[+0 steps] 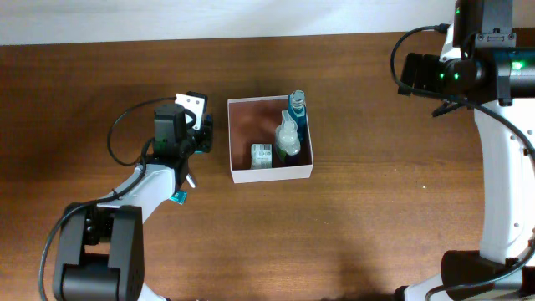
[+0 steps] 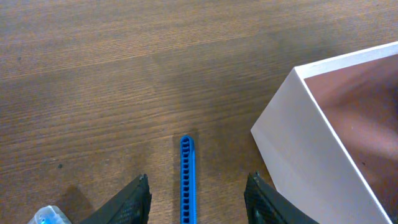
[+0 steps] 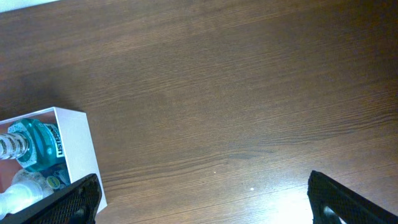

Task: Pack container
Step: 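Lower the left gripper onto the blue razor handle and grasp it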

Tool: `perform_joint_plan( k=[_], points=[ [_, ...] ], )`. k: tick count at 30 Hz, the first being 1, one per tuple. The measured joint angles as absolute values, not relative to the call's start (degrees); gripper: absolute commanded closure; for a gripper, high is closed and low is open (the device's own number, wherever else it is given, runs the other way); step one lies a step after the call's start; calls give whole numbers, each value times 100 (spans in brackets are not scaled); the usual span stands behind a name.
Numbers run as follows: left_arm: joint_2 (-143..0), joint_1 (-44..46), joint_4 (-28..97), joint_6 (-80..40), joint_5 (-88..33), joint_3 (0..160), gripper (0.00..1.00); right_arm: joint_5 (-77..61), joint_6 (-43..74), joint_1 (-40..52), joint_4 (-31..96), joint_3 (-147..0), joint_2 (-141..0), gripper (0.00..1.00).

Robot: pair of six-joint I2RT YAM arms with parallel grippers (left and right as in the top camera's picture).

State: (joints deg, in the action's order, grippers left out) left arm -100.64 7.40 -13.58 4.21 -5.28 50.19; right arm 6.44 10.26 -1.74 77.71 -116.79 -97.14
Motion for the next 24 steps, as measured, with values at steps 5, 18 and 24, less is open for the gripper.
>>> perform_joint_plan(
  k=[5,18,24],
  points=[
    [-10243,740,-1590,399,-528,5022,51,646,1022,-174,7771,-11679,-9714,1],
    [-10676,740,683,333,-523,6088,52,644,1026,-174,7771,-11679,-9714,1],
    [-10676,738,1522,344,-528,7091,51,646,1026,-174,7771,-11679,-9714,1]
  ],
)
